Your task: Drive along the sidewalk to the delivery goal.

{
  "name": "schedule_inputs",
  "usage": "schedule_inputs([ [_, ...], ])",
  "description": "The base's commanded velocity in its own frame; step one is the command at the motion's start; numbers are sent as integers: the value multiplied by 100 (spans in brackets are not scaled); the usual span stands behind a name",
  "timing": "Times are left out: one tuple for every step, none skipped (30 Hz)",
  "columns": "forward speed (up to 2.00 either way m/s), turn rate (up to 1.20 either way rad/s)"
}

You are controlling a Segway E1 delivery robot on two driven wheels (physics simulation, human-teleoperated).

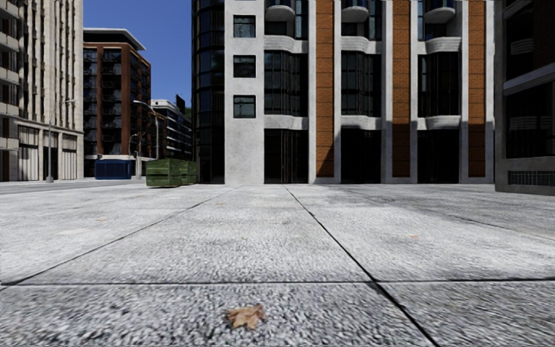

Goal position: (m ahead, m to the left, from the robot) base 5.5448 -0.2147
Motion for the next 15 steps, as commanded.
schedule_inputs([
  [200, -15],
  [200, -16],
  [200, -16],
  [200, -16],
  [200, -2],
  [200, 0],
  [200, 0],
  [200, 0],
  [200, 0],
  [200, 0],
  [200, 0],
  [200, 0],
  [200, 0],
  [200, 0],
  [200, 0],
])
